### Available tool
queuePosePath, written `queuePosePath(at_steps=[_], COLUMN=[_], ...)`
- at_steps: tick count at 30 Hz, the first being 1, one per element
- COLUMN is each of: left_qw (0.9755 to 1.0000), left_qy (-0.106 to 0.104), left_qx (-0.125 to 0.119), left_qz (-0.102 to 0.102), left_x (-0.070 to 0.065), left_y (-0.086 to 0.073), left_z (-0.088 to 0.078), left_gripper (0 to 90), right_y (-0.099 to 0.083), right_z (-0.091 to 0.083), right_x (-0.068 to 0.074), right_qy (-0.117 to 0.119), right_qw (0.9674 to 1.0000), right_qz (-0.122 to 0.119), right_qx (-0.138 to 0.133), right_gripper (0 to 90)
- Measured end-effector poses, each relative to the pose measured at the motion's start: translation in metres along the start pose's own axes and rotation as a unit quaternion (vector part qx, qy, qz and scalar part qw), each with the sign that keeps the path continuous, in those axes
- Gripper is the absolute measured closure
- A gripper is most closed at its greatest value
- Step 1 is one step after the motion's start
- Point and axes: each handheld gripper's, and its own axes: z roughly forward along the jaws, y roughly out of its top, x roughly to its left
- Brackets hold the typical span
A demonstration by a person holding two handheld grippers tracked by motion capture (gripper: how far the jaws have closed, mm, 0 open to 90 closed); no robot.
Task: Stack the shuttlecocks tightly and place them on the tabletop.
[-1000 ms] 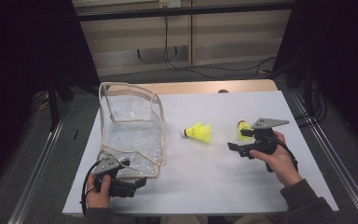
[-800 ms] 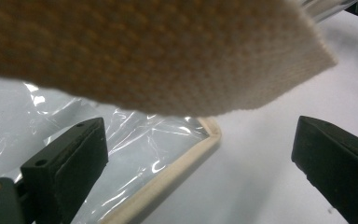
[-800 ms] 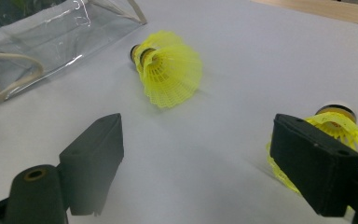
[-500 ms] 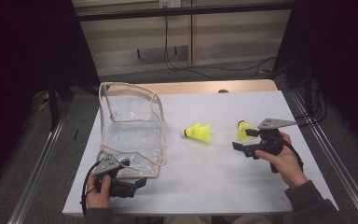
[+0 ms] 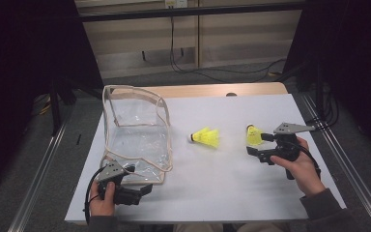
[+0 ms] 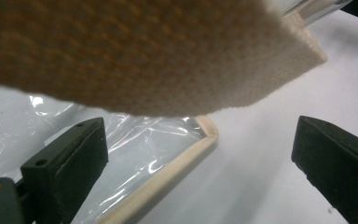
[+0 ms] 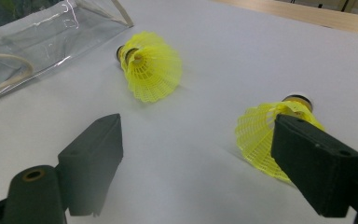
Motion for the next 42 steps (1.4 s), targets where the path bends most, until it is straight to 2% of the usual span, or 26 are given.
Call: queuePosePath(at_steps=[9, 20, 26, 42], left_qw=[1.0000, 1.0000, 1.0000, 1.0000], left_qy=[0.001, 0.002, 0.001, -0.001], left_qx=[0.000, 0.001, 0.000, -0.001], left_qz=[0.002, 0.005, 0.008, 0.007], left_x=[-0.001, -0.002, -0.003, -0.002], left_y=[0.001, 0.002, 0.002, 0.002], left_z=[0.001, 0.001, 0.000, 0.000], left_gripper=[3.5, 3.5, 3.5, 3.6], right_y=[0.001, -0.001, -0.003, -0.009], right_z=[-0.009, -0.012, -0.014, -0.006], right_x=[-0.003, -0.008, -0.014, -0.020], right_qy=[-0.014, -0.028, -0.039, -0.047], right_qw=[0.9999, 0.9996, 0.9991, 0.9988], right_qz=[-0.001, 0.000, 0.010, 0.014], right_qx=[-0.010, -0.011, -0.012, 0.001], right_gripper=[16.3, 15.6, 15.3, 15.0])
